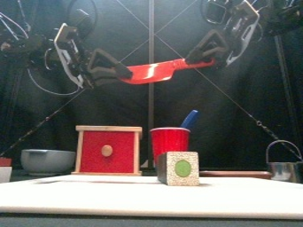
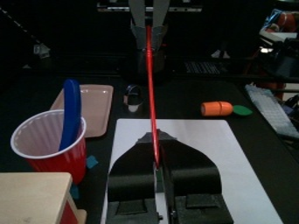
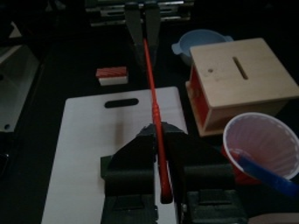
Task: Cut the sushi into 4 pieces with the knife
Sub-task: Cut the sushi into 4 pieces
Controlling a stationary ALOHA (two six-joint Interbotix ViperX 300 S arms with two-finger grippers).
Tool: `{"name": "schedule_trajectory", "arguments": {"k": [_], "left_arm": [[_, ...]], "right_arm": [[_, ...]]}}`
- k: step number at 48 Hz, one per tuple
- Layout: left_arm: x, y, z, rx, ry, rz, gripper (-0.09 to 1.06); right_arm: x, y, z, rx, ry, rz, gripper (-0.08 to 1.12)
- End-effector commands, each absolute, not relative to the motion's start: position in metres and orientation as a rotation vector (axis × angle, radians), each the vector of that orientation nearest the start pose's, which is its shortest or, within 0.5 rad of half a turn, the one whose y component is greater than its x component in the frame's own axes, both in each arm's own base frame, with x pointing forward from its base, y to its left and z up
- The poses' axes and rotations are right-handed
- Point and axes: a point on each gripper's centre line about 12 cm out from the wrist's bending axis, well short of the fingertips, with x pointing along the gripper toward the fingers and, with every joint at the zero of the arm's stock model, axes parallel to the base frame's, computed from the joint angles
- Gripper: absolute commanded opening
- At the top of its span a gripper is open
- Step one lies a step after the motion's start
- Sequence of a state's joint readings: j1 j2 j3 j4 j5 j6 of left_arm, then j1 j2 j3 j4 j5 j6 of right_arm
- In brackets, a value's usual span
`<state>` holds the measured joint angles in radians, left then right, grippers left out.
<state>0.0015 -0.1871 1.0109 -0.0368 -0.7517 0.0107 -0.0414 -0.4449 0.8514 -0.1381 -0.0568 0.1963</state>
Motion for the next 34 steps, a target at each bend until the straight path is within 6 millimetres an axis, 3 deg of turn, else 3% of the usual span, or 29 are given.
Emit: {"name": "schedule_trajectory", "arguments": {"k": [1, 16, 34], "left_arm": [[0.334, 0.003, 0.214, 0.005, 0.002, 0.011, 0.21], [0.351, -0.009, 0.176, 0.023, 0.09, -0.038, 0.21], [0.362, -0.03, 0.149, 0.015, 0.158, -0.086, 0.21]], "right_arm": [[0.315, -0.011, 0.257, 0.07, 0.365, -0.04, 0.11], [0.312, -0.008, 0.224, 0.078, 0.463, -0.037, 0.09], [0.323, -0.005, 0.191, 0.076, 0.567, -0.031, 0.09]]}}
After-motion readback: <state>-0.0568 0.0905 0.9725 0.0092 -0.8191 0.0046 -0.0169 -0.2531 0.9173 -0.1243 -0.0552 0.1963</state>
